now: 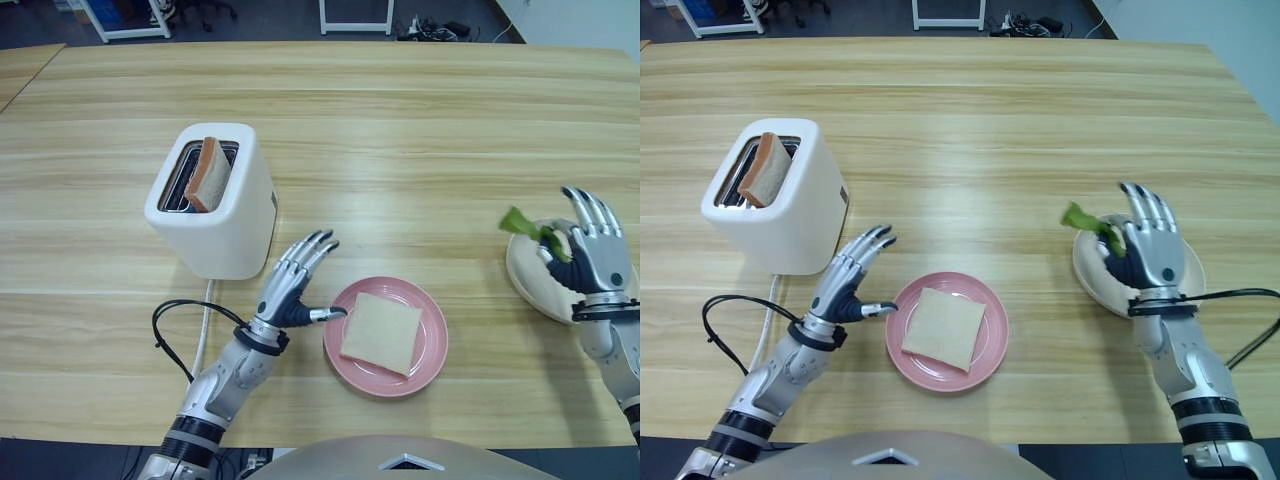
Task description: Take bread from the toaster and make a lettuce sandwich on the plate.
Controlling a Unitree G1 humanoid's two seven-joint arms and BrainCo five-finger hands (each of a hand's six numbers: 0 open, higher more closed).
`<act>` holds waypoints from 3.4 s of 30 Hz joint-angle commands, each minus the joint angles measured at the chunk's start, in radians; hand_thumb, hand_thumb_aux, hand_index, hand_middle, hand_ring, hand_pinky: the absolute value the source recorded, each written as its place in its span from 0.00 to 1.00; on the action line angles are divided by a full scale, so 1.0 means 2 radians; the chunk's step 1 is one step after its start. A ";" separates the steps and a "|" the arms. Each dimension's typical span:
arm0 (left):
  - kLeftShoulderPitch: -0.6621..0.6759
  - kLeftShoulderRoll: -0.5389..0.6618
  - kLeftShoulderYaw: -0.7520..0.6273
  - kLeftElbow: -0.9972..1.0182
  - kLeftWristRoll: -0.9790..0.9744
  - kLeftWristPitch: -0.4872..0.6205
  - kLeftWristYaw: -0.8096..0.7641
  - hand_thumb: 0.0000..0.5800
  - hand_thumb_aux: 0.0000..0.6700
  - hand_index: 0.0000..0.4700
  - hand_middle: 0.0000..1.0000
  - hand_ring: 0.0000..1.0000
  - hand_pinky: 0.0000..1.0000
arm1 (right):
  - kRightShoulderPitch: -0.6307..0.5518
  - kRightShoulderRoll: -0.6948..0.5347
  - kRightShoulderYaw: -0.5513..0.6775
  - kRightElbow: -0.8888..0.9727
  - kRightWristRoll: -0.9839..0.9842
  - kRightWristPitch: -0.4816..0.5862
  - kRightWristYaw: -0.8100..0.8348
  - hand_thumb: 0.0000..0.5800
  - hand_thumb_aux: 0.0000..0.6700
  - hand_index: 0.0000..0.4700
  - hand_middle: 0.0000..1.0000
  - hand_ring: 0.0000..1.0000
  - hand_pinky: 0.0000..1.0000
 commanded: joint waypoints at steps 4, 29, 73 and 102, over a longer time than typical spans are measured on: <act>-0.014 -0.004 0.005 0.012 0.006 -0.002 0.022 0.07 0.04 0.04 0.00 0.00 0.00 | -0.045 0.043 0.084 0.035 0.034 -0.179 0.051 1.00 1.00 1.00 0.00 0.00 0.00; -0.025 0.011 0.047 0.004 0.007 0.017 0.055 0.00 0.00 0.00 0.00 0.00 0.00 | -0.063 0.084 0.149 0.124 0.014 -0.281 0.164 0.53 0.31 0.31 0.00 0.00 0.00; -0.138 0.208 0.144 0.073 -0.026 0.137 -0.125 1.00 1.00 1.00 1.00 1.00 1.00 | -0.013 0.093 0.111 0.107 -0.001 -0.249 0.145 0.00 0.00 0.00 0.00 0.00 0.00; -0.002 0.005 -0.116 -0.012 -0.361 -0.055 -0.232 1.00 1.00 1.00 1.00 1.00 1.00 | -0.006 0.101 0.021 0.041 0.096 -0.304 0.098 0.00 0.00 0.00 0.00 0.00 0.00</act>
